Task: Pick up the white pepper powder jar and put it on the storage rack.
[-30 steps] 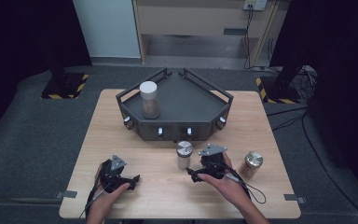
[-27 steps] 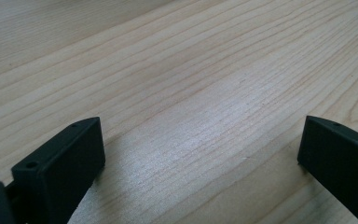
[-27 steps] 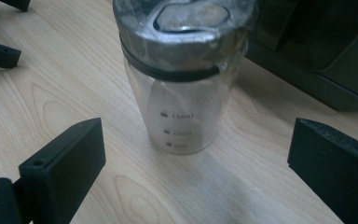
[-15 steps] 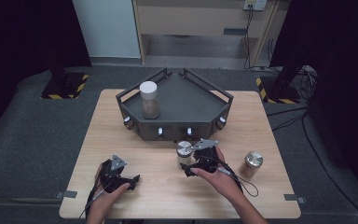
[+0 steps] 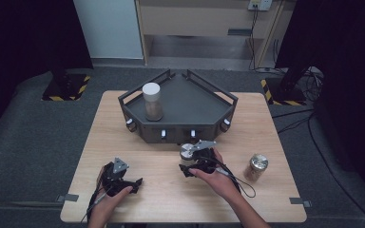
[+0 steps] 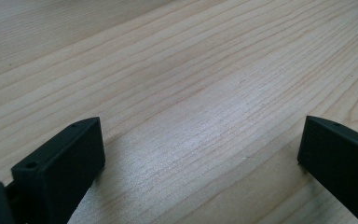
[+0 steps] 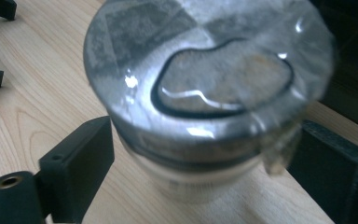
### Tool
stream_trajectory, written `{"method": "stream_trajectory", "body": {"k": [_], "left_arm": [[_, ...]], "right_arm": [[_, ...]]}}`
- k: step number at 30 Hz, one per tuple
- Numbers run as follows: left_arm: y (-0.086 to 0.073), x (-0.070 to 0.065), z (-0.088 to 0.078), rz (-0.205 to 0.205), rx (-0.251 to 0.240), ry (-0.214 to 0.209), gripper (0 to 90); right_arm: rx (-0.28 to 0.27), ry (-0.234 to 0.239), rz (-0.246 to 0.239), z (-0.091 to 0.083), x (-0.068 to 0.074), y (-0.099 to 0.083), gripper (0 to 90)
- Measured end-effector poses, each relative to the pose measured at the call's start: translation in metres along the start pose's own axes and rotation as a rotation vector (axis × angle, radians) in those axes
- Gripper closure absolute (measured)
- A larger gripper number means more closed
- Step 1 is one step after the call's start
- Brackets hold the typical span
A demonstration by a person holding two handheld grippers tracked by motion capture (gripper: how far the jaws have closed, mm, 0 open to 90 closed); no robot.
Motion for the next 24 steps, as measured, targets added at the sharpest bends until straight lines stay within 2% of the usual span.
{"method": "stream_trajectory", "body": {"k": [14,19,24], "left_arm": [[0.000,0.000,0.000,0.000,0.000,0.000,0.0],[0.000,0.000,0.000,0.000,0.000,0.000,0.0],[0.000,0.000,0.000,0.000,0.000,0.000,0.0]], "right_arm": [[0.017,0.004,0.020,0.015,-0.002,0.007,21.9],[0.028,-0.003,-0.005,0.017,0.001,0.007,28.2],[0.025,-0.006,-0.021,0.016,0.002,0.007,29.8]]}}
Point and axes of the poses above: each handheld gripper's, and its own axes: z roughly forward along the jaws, y roughly out of its top, x roughly to its left, the point moved 4 cm from there along z, roughly forward along the jaws, and after that the axes turned 3 degrees about -x, right-handed, at the moved point
